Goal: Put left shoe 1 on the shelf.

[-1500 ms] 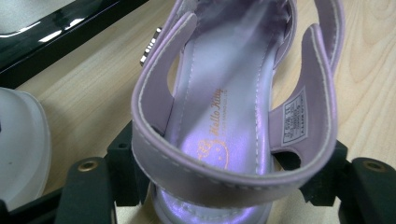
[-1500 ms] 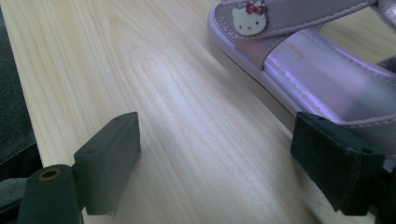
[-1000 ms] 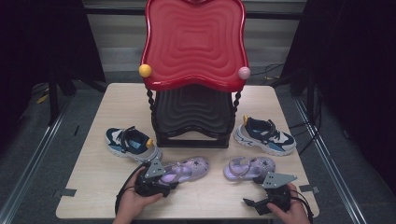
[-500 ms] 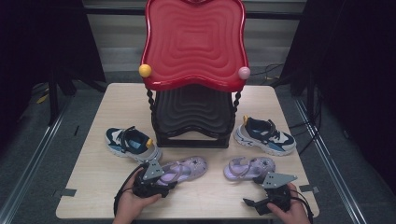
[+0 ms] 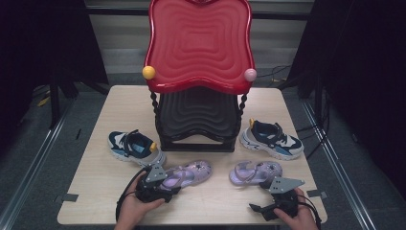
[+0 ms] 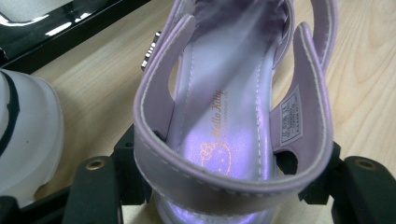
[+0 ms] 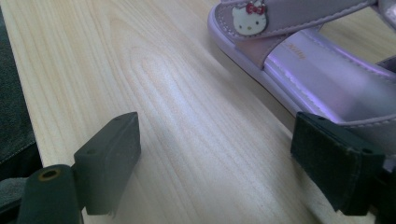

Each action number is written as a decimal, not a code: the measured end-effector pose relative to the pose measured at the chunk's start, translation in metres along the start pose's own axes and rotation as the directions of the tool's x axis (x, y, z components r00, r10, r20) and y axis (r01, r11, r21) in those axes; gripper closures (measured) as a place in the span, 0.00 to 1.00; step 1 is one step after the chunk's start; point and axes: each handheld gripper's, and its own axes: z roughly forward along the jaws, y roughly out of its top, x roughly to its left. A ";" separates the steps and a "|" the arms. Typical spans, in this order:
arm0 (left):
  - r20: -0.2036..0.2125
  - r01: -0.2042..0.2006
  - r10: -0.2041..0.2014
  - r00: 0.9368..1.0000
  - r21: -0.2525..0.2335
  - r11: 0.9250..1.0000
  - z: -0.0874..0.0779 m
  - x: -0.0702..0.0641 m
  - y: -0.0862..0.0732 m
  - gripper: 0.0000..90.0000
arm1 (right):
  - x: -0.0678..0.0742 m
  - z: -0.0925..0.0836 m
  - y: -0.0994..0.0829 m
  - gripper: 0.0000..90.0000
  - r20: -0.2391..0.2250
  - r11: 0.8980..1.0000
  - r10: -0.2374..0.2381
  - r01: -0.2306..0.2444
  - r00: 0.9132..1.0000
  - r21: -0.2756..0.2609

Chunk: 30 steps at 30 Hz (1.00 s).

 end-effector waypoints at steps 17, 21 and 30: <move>0.010 -0.031 0.031 0.999 -0.006 1.000 0.004 0.003 0.003 0.39 | 0.000 0.000 0.000 0.17 0.000 1.000 0.000 0.000 1.000 0.000; -0.004 -0.037 0.037 0.999 0.002 0.999 0.003 0.000 0.003 0.40 | 0.000 0.000 0.000 0.17 0.000 1.000 0.000 0.000 1.000 0.000; -0.014 -0.015 0.014 1.000 -0.036 0.999 -0.007 0.000 0.004 0.40 | 0.000 0.000 0.000 0.17 0.000 1.000 0.000 0.000 1.000 0.000</move>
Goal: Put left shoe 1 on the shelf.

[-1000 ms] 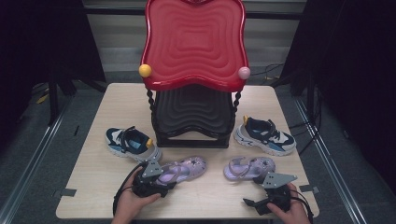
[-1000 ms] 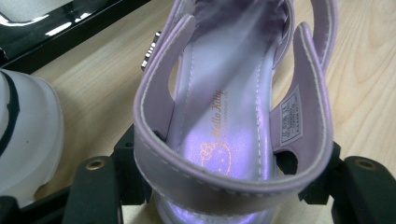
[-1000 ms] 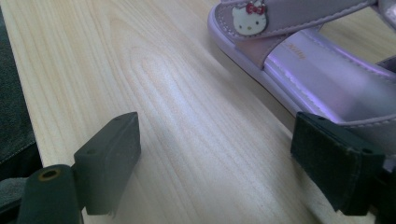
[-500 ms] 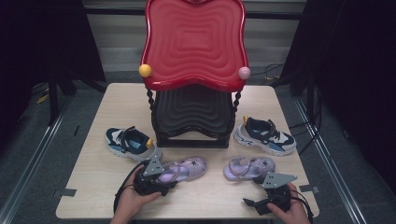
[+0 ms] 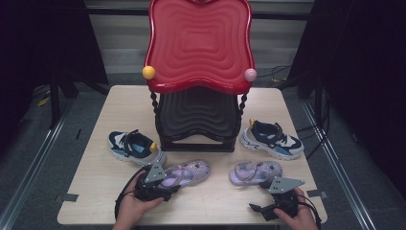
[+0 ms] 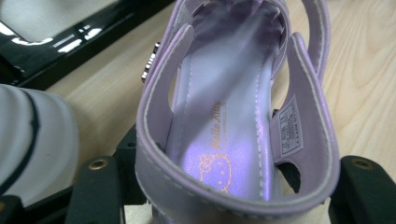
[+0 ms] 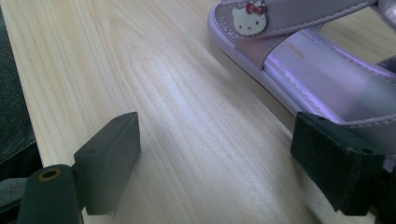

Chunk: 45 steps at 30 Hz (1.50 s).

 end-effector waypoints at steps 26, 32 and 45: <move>-0.009 0.053 -0.055 0.998 -0.124 0.991 -0.045 -0.003 0.044 0.41 | 0.000 0.000 0.000 0.17 0.000 1.000 0.002 -0.002 1.000 0.002; -0.014 0.062 -0.065 0.998 -0.143 0.988 -0.053 0.000 0.051 0.41 | 0.000 0.000 0.000 0.17 0.000 1.000 0.002 -0.002 1.000 0.001; -0.054 0.090 -0.101 0.993 -0.176 0.980 -0.066 0.006 0.066 0.41 | 0.000 0.000 0.000 0.17 0.000 1.000 0.002 -0.002 1.000 0.001</move>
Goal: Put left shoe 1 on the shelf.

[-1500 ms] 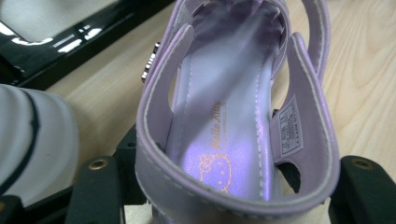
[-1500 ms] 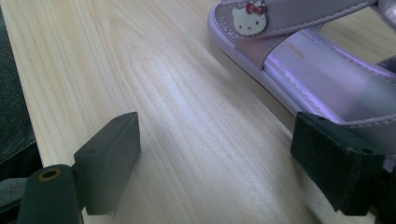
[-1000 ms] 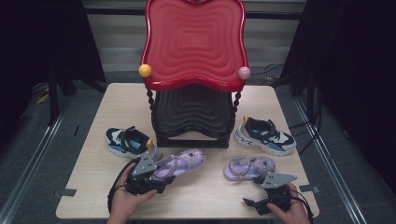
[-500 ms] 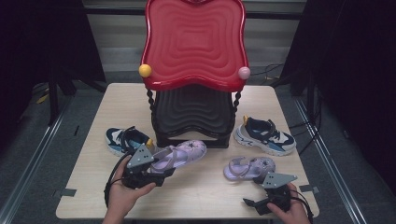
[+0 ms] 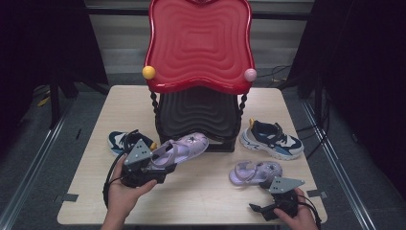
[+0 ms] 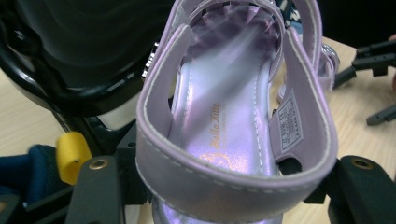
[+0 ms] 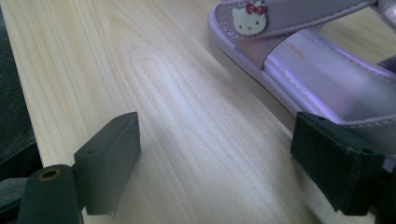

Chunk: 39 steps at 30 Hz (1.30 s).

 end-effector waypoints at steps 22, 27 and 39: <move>-0.156 0.033 -0.040 0.987 -0.042 0.999 0.020 0.003 0.026 0.41 | 0.000 0.000 0.000 0.17 0.001 1.000 0.000 0.000 1.000 0.000; -0.208 0.058 -0.067 0.976 -0.046 0.997 0.025 0.005 0.027 0.41 | 0.000 0.000 0.000 0.17 0.000 1.000 0.000 0.000 1.000 0.001; -0.279 0.063 -0.086 0.956 -0.091 0.994 0.036 0.003 0.031 0.41 | 0.000 0.000 0.000 0.17 0.000 1.000 -0.001 0.001 1.000 0.000</move>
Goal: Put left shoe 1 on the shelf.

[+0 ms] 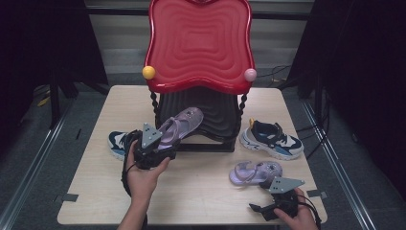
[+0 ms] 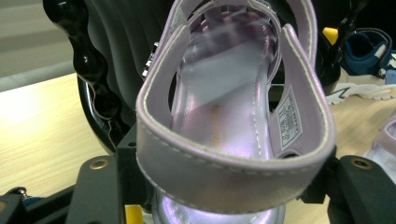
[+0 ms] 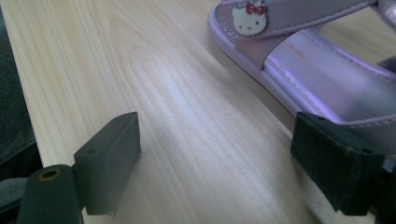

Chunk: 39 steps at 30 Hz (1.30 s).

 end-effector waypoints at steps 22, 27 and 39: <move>-0.110 0.049 -0.059 0.992 -0.098 0.994 0.035 -0.016 0.012 0.41 | 0.000 0.000 0.000 0.17 0.001 1.000 0.000 0.000 1.000 0.000; -0.135 0.063 -0.076 0.988 -0.102 0.993 0.044 -0.017 0.011 0.41 | 0.000 0.000 0.000 0.17 0.000 1.000 0.000 0.000 1.000 0.000; -0.175 0.093 -0.115 0.978 -0.130 0.987 0.054 -0.017 0.012 0.41 | 0.000 0.000 0.000 0.17 0.000 1.000 0.000 0.000 1.000 0.000</move>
